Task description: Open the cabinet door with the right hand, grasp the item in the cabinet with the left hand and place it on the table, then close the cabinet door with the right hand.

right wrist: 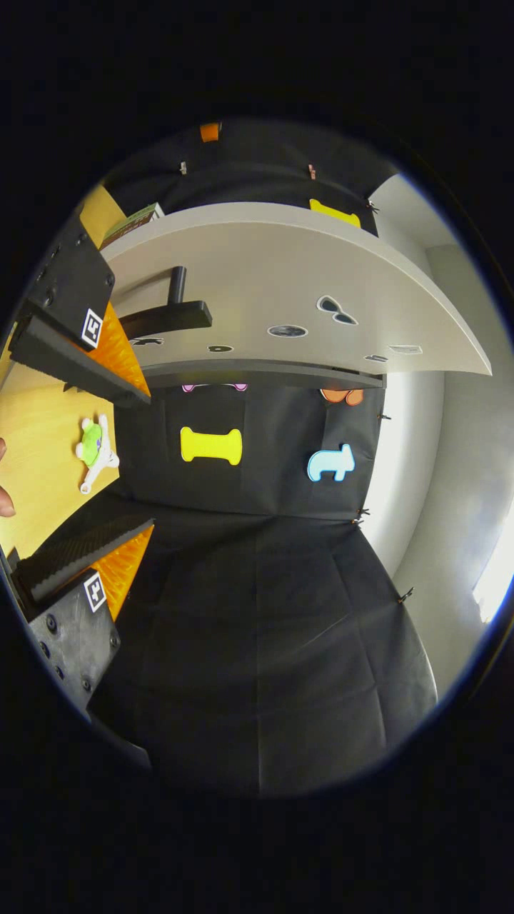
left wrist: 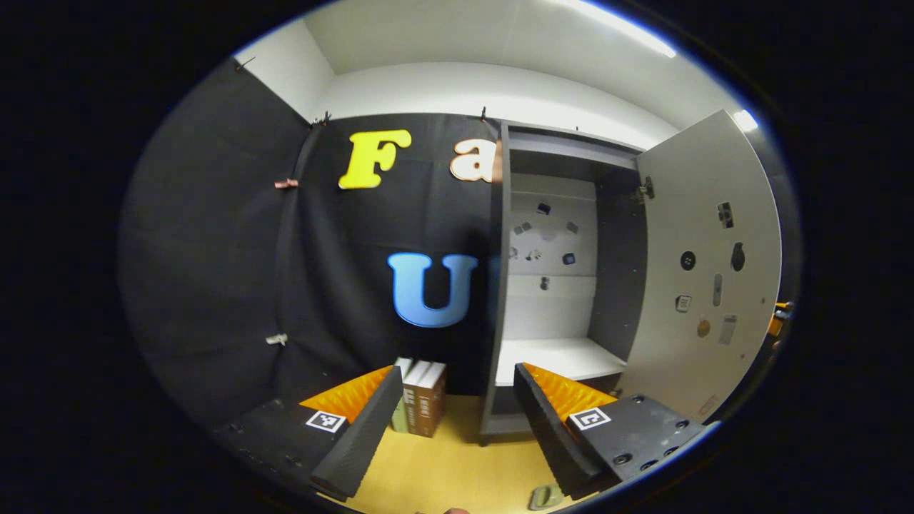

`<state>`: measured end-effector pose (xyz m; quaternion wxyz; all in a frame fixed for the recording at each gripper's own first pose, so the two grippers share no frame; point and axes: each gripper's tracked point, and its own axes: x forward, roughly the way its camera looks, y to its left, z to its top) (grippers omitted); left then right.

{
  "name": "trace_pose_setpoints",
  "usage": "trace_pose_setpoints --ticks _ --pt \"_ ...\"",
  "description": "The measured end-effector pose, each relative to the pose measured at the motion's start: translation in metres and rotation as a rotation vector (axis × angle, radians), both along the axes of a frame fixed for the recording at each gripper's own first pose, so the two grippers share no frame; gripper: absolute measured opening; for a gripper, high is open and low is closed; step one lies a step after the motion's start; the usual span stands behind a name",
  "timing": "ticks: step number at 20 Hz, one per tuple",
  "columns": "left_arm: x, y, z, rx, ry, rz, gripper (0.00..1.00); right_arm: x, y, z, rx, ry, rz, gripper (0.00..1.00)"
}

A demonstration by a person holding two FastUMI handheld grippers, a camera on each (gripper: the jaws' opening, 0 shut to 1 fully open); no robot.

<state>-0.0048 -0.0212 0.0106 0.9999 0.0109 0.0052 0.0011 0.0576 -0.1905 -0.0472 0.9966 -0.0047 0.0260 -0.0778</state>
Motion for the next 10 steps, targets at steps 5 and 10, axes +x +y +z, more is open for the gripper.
trace_pose_setpoints --ticks 5,10 --pt "-0.002 0.009 -0.001 -0.015 -0.001 0.039 0.99 0.002 0.000 0.002 0.027 -0.011 -0.015 0.96" --pt "0.005 0.004 -0.009 -0.008 0.024 0.020 0.98 0.002 0.004 0.003 0.022 -0.024 -0.012 0.96"
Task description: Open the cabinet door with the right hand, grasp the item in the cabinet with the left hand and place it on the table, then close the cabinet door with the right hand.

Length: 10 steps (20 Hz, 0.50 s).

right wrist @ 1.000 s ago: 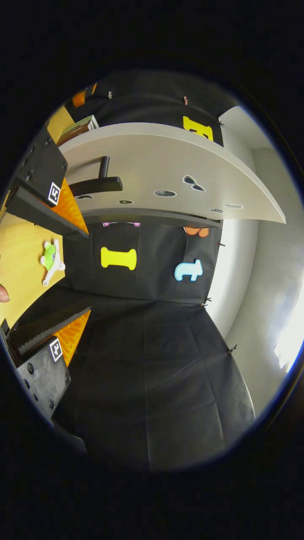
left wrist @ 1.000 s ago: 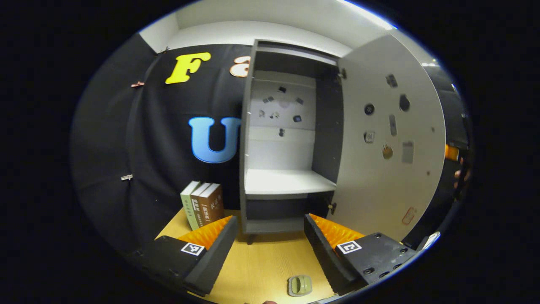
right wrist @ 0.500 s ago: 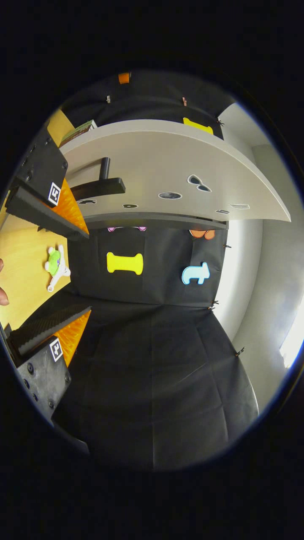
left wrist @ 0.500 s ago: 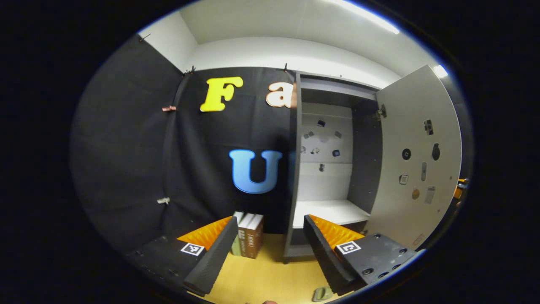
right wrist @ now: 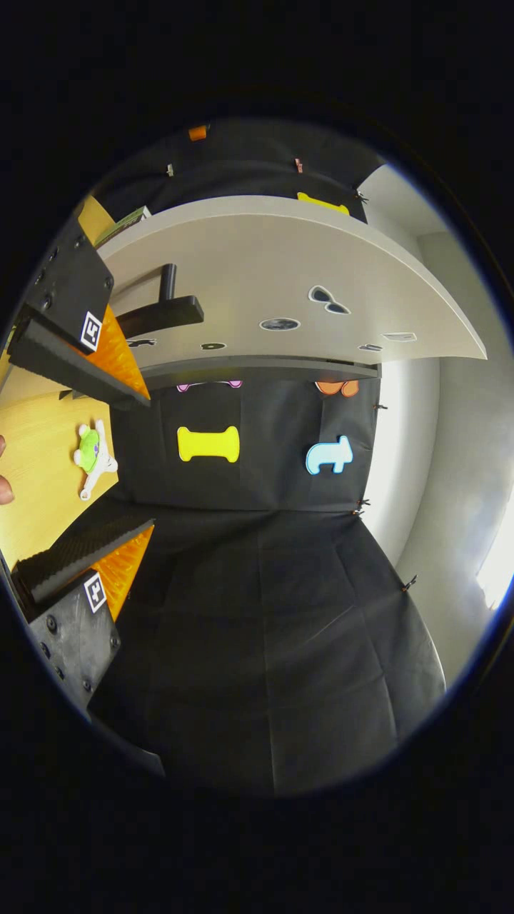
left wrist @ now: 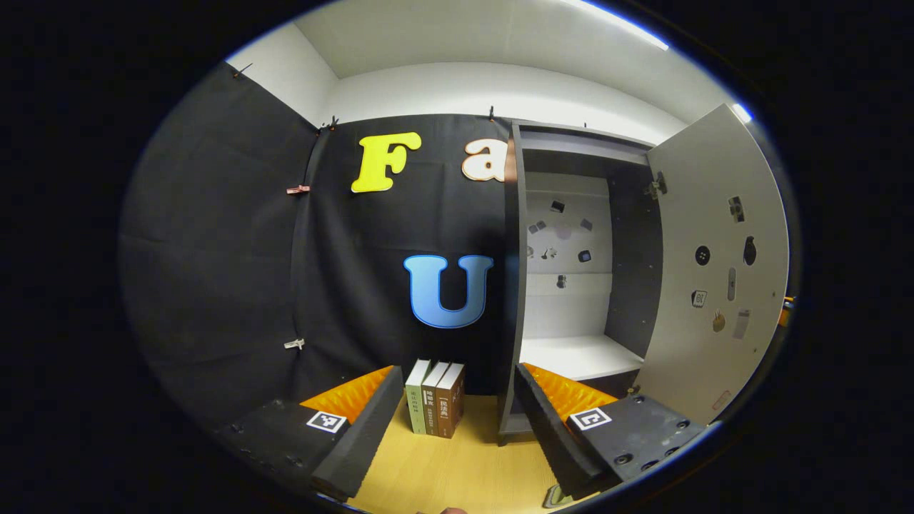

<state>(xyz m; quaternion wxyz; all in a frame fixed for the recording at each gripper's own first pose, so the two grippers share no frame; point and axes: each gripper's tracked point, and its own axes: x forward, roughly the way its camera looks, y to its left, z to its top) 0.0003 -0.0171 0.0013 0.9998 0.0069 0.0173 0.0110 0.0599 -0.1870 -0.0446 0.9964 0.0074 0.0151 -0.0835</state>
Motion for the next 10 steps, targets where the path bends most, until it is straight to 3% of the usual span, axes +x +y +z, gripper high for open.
trace_pose_setpoints --ticks 6,7,10 --pt "0.001 0.006 -0.003 0.010 0.003 -0.009 0.98 0.000 0.011 0.000 -0.006 0.000 0.006 0.96" --pt "0.000 0.009 -0.004 0.011 0.006 -0.009 0.98 -0.001 0.015 -0.001 -0.004 -0.001 0.011 1.00" --pt "-0.002 0.014 -0.006 0.014 0.009 -0.013 0.98 -0.010 0.037 -0.002 0.010 0.002 0.033 0.96"
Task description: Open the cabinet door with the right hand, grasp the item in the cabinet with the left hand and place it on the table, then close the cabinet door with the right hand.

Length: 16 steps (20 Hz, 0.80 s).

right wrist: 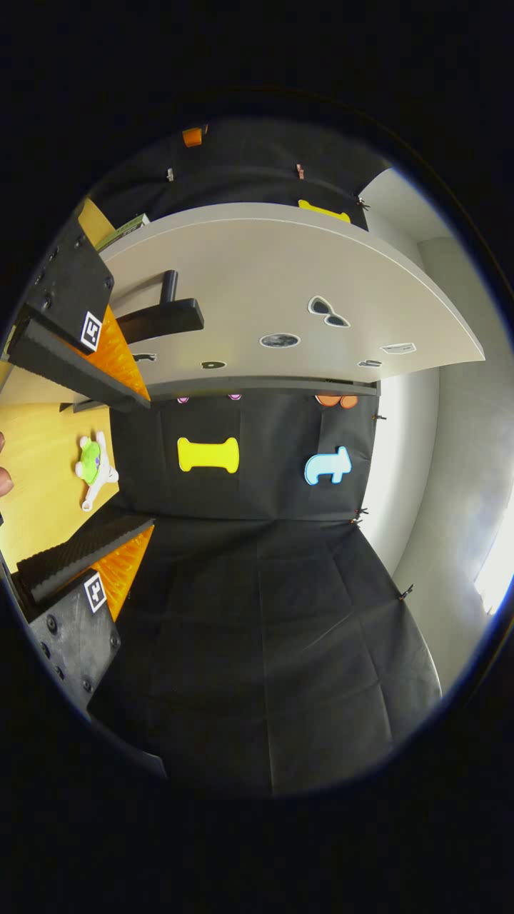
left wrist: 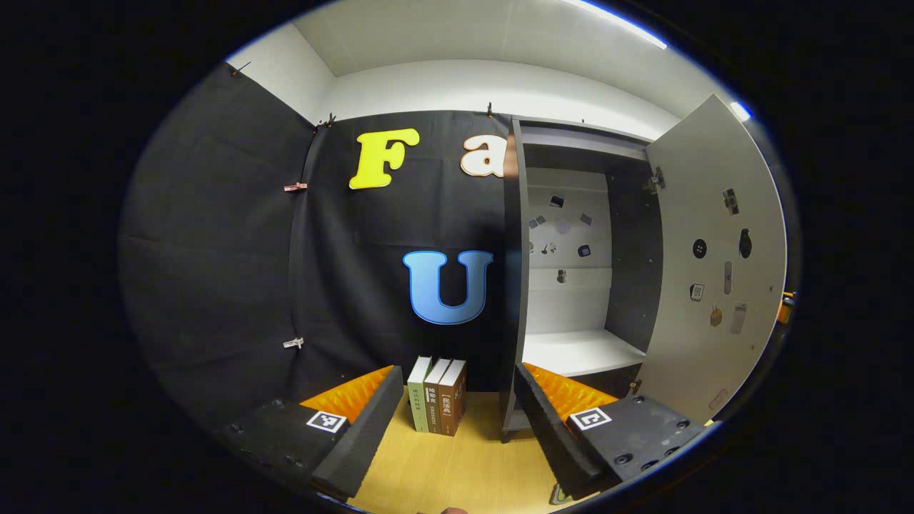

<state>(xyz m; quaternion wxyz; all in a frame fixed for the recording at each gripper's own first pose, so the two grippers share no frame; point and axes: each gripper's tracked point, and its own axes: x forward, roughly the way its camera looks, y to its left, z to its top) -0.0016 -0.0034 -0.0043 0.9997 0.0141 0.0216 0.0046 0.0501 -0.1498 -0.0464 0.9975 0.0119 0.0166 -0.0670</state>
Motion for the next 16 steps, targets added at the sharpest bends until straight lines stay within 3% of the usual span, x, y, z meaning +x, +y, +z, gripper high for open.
trace_pose_setpoints --ticks 16 --pt "-0.006 0.019 -0.003 0.008 0.009 -0.008 0.98 0.017 0.128 -0.011 0.044 0.020 0.192 0.98"
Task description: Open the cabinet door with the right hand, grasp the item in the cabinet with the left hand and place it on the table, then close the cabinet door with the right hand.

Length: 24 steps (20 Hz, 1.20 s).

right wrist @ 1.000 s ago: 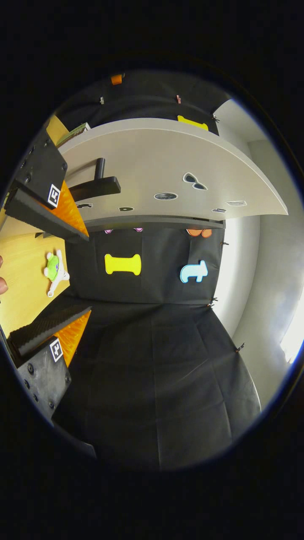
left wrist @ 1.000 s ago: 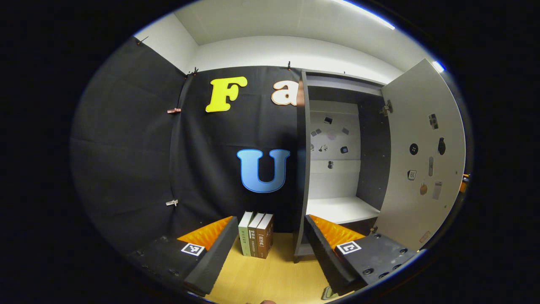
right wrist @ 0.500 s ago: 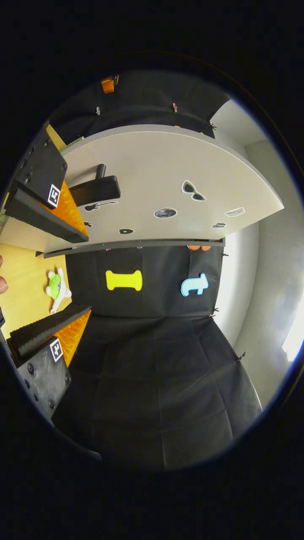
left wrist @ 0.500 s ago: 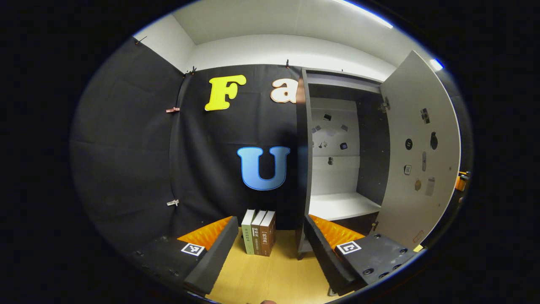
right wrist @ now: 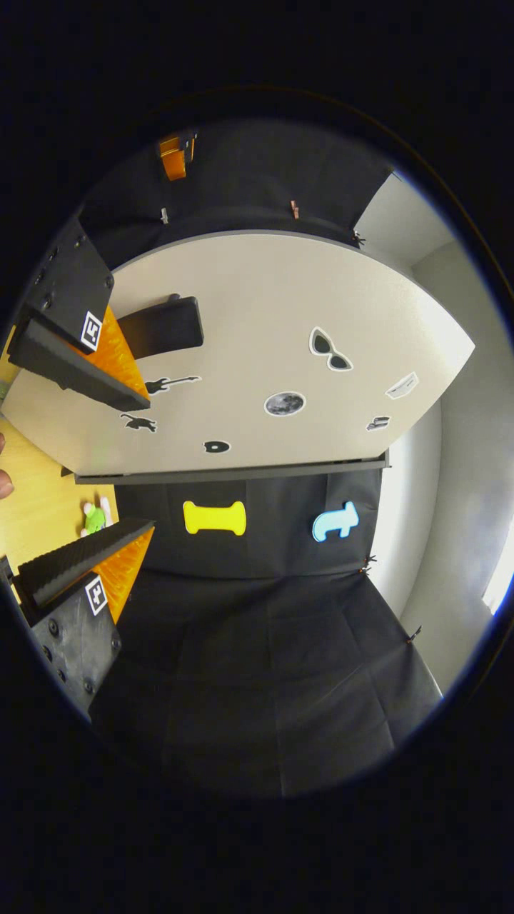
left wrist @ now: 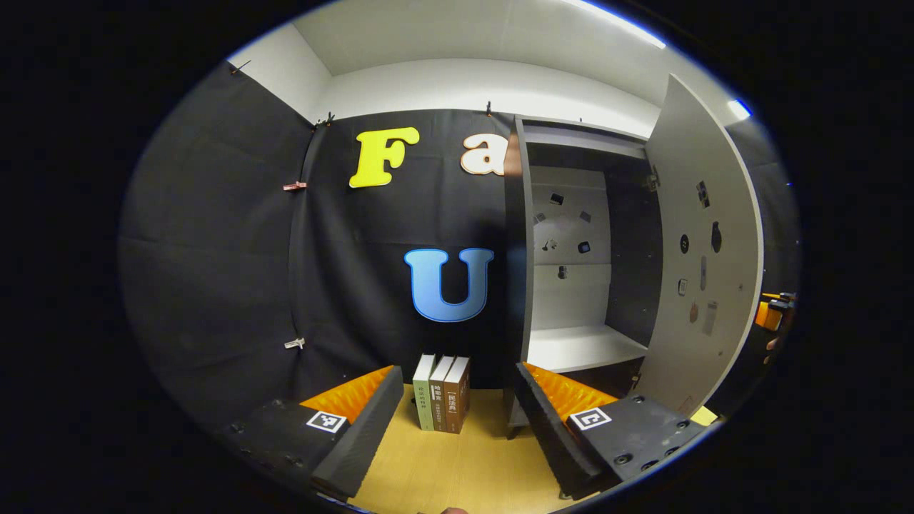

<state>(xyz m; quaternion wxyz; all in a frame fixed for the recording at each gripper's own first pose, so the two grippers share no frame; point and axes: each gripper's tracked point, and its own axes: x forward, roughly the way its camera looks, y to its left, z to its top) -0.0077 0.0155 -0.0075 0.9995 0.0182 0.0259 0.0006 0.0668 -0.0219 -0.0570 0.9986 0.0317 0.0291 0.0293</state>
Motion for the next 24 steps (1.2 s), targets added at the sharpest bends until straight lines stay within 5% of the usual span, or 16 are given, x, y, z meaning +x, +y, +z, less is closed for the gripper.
trace_pose_setpoints --ticks 9,24 --pt "0.000 0.008 -0.001 0.005 0.004 0.023 0.98 0.011 0.082 -0.005 0.022 0.020 0.167 0.97" --pt "-0.010 -0.012 -0.001 0.011 -0.001 0.012 0.98 -0.003 0.068 0.011 -0.010 -0.043 0.135 0.96"
